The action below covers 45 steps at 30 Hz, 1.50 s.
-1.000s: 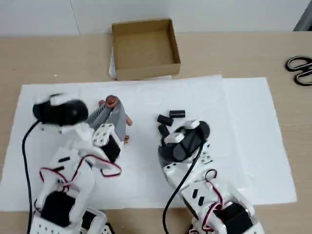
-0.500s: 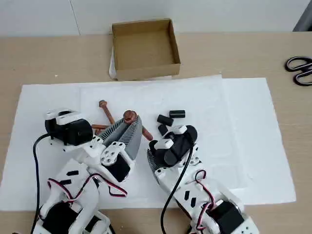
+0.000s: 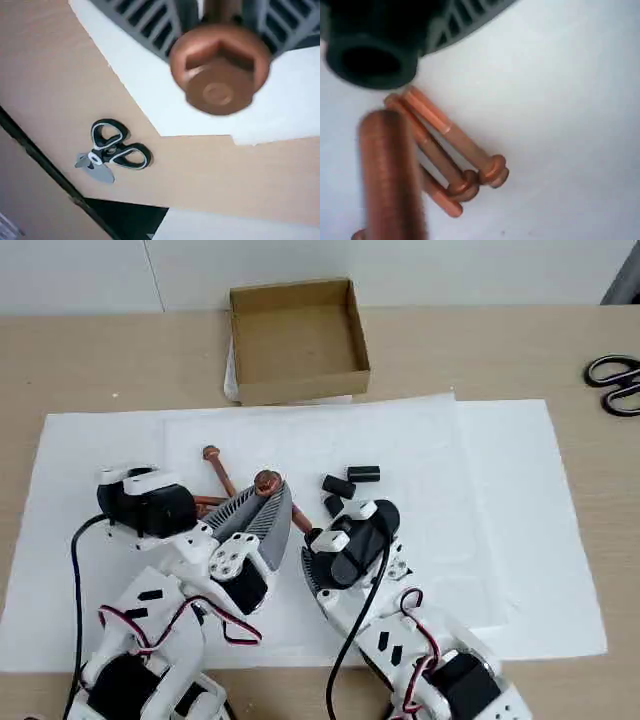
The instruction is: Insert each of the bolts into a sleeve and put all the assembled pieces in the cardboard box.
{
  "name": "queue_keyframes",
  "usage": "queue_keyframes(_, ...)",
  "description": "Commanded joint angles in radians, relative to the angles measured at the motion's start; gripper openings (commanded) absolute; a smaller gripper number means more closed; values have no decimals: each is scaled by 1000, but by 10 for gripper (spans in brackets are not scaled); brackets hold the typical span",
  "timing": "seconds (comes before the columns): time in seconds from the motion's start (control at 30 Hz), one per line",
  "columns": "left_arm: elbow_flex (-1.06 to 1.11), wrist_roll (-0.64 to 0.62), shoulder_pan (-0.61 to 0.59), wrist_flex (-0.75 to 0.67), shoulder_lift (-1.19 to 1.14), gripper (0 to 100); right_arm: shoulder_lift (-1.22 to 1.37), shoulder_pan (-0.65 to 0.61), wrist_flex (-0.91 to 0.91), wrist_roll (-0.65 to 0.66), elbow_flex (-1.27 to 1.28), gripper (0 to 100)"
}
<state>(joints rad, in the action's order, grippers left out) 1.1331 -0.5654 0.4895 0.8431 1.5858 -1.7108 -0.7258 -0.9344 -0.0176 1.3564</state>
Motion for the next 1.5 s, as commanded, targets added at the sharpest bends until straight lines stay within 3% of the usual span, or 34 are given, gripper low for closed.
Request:
queue_keyframes(0.0, -48, 14, 31, 43, 9, 6, -12, -5, 25, 9, -8, 3)
queue_keyframes(0.37, -102, 34, 72, 121, 9, 6, -25, -7, 22, 11, -15, 3)
queue_keyframes(0.5, -142, 34, 71, 121, 9, 6, -114, -53, -120, 11, -14, 4)
queue_keyframes(0.7, -200, 34, 71, 121, 6, 6, -99, -58, -150, 11, -41, 4)
queue_keyframes(0.97, -280, 31, 71, 183, -141, 6, -104, -58, -147, 12, -66, 4)
queue_keyframes(1.47, -217, 28, 71, 157, -158, 6, -105, -58, -145, 57, -103, 4)
